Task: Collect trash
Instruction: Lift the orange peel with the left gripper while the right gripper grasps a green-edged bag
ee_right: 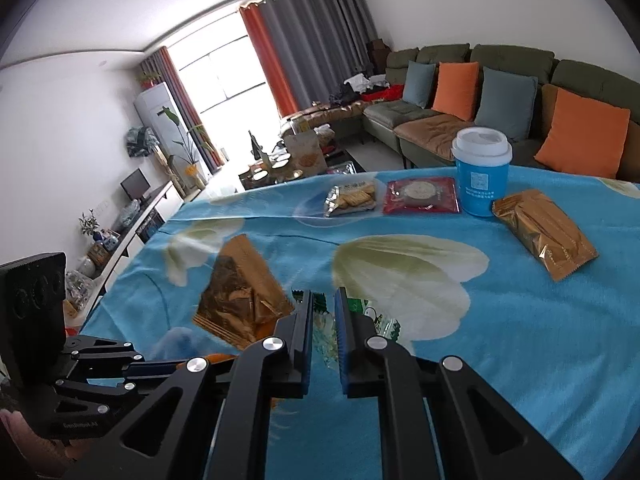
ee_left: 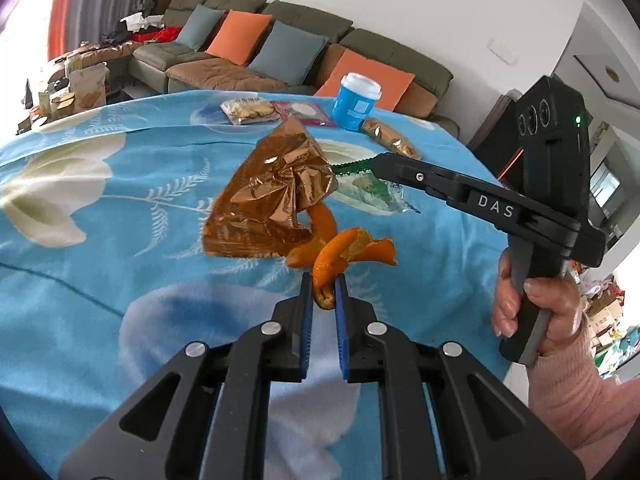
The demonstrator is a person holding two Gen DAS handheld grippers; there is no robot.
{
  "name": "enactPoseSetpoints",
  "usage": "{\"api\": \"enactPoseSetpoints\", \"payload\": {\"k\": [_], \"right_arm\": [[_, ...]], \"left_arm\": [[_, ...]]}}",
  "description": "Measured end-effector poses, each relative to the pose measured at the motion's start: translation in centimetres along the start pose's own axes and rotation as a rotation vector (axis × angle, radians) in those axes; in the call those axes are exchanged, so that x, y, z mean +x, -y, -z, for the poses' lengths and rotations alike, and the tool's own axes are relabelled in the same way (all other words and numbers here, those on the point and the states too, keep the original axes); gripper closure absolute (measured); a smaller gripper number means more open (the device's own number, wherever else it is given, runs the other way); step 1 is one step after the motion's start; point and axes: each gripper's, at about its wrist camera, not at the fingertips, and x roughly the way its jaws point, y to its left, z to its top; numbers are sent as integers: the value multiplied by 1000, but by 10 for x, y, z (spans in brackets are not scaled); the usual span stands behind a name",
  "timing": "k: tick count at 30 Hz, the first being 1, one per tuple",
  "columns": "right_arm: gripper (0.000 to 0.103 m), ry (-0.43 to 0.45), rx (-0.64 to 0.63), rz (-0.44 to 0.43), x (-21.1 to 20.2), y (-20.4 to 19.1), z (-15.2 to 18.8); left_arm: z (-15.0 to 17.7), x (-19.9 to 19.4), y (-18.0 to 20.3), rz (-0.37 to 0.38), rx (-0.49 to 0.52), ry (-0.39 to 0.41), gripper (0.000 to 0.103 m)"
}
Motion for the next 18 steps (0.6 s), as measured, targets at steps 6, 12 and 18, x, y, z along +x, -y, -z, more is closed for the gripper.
{"api": "enactPoseSetpoints", "payload": {"k": [6,12,18], "right_arm": [[94,45,7,-22,-18,-14,0],[94,83,-3,-52,-35,-33,-2],[94,89,-29,-126,-38,-58,-2]], "left_arm": [[13,-29,-9,-4,-23,39,92],[28,-60,-27,-23,-59,78,92],[42,-87,-46,-51,-105,119,92]]}}
